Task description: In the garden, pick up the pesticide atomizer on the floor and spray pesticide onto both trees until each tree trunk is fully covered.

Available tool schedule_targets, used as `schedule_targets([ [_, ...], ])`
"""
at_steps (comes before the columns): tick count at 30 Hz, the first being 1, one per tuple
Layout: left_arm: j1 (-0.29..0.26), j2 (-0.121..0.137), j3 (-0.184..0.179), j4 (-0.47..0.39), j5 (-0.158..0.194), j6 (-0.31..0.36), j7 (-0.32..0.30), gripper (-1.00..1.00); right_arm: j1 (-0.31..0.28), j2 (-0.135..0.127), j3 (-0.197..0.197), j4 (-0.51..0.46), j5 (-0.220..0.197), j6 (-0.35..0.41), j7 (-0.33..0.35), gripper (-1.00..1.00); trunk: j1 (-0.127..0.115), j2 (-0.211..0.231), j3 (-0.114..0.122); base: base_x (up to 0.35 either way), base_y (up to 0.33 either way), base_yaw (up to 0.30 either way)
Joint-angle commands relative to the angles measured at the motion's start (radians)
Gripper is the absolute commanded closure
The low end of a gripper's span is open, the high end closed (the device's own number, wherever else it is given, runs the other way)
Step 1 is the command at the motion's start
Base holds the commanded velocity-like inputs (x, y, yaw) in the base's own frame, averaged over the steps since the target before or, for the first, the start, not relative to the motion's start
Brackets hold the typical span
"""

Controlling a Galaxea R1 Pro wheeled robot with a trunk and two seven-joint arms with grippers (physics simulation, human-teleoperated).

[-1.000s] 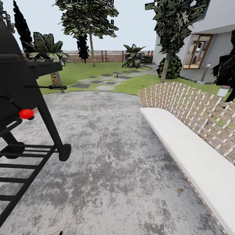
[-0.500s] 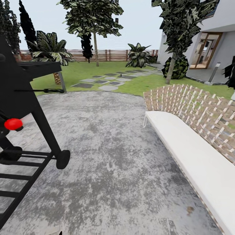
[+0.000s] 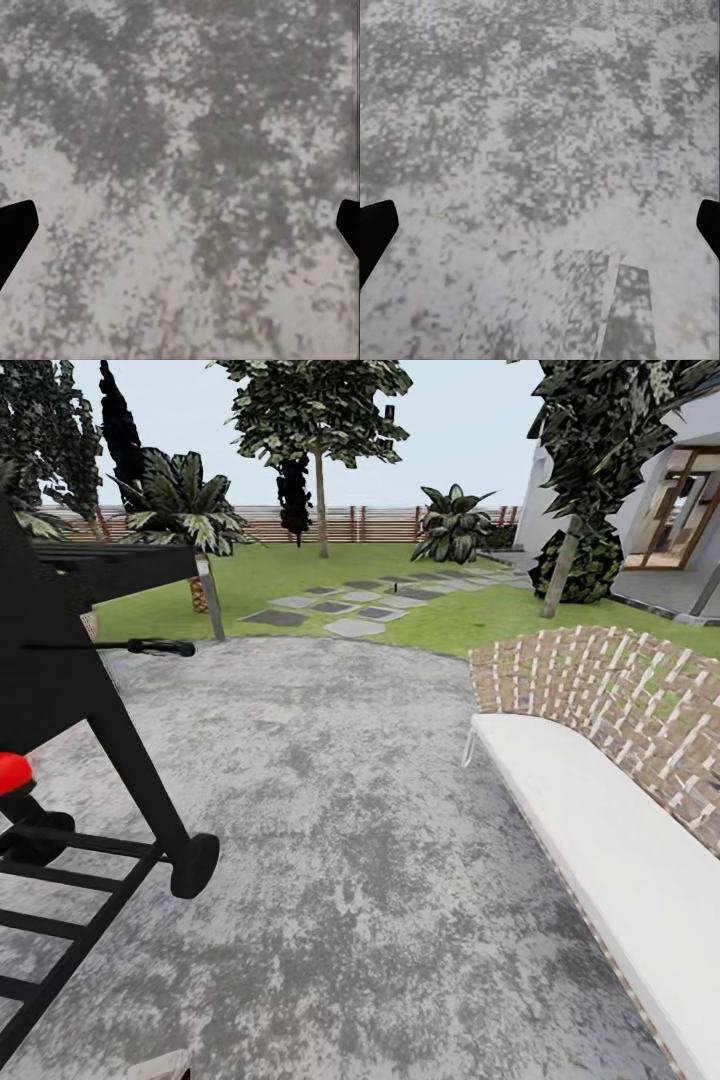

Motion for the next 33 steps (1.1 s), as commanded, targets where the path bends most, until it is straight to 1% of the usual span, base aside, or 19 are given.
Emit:
schedule_targets([
  [1,0.000,0.000,-0.004,0.001,0.009,-0.003,0.001,-1.00,-0.001,0.001,-0.006,0.001,0.005,-0.003,0.009,-1.00,0.000,0.000,-0.001,0.340,-0.087,0.010],
  [4,0.000,0.000,-0.004,0.001,0.009,-0.003,0.001,-1.00,-0.001,0.001,-0.006,0.001,0.005,-0.003,0.009,-1.00,0.000,0.000,-0.001,0.340,-0.087,0.004],
  [5,0.004,-0.002,-0.004,0.007,0.010,-0.003,0.002,-1.00,-0.006,0.007,0.000,0.007,0.007,-0.003,0.006,-1.00,0.000,0.000,-0.001,0.000,0.000,0.000],
  [9,0.004,-0.002,-0.004,0.007,0.010,-0.003,0.002,-1.00,-0.009,0.029,0.000,0.022,0.007,0.000,0.006,-1.00,0.000,0.000,-0.001,0.000,0.000,0.000],
  [13,0.004,-0.002,-0.004,0.006,0.010,-0.003,0.002,-1.00,-0.010,0.035,0.000,0.033,0.007,0.002,0.007,-1.00,0.000,0.000,-0.001,0.017,0.000,0.000],
  [19,0.004,-0.001,-0.003,0.005,0.009,-0.003,0.002,-1.00,-0.010,0.036,0.000,0.053,0.005,0.003,0.008,-1.00,0.000,0.000,-0.001,0.245,0.000,0.000],
  [33,0.004,-0.001,-0.003,0.005,0.011,-0.003,0.002,-1.00,-0.010,0.036,-0.009,0.046,-0.002,0.002,0.006,-1.00,0.000,0.000,-0.001,0.335,-0.001,0.000],
])
